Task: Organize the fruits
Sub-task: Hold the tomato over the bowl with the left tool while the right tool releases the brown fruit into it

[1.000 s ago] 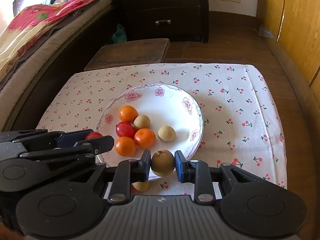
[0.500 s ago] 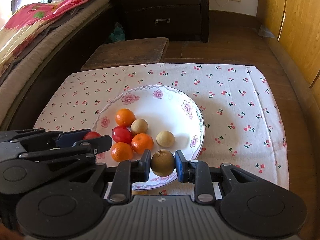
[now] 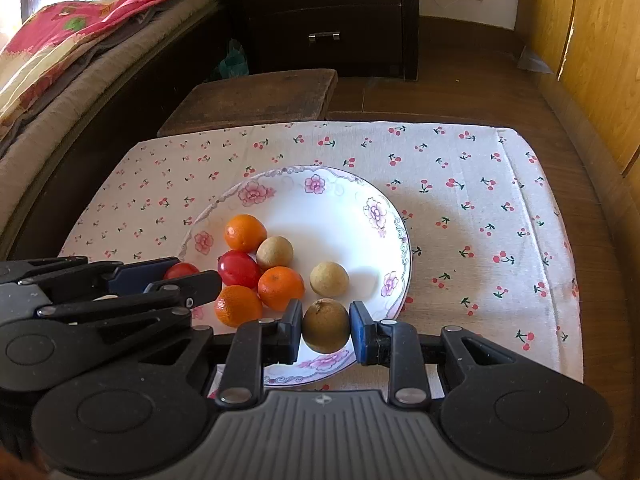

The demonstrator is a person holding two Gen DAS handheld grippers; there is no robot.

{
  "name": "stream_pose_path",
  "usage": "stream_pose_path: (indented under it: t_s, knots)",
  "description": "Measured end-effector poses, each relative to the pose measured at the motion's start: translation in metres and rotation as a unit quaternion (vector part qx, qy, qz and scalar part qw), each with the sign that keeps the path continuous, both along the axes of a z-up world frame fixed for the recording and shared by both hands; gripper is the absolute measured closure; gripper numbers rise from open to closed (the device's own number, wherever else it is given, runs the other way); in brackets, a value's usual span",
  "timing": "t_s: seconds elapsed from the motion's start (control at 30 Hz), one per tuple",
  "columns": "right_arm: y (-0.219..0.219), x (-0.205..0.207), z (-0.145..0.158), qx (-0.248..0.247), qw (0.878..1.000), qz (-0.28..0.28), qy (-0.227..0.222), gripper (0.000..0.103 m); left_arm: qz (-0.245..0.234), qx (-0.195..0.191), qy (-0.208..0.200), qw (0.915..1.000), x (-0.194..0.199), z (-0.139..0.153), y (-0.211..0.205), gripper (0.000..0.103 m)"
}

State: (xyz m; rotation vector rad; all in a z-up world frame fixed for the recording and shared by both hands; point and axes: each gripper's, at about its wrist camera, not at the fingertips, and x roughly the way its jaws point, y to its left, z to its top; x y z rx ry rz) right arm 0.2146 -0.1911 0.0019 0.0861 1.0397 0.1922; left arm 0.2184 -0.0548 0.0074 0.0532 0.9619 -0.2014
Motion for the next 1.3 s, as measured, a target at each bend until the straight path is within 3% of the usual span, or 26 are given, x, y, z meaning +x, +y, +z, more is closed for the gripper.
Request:
stream_pose_path:
  t_s: [1.3]
  knots:
    - [0.003,0.006,-0.012,-0.004,1.000,-0.004,0.011,0.074,0.014,0.005,0.015,0.9998,0.004,-0.011,0.004,0.066]
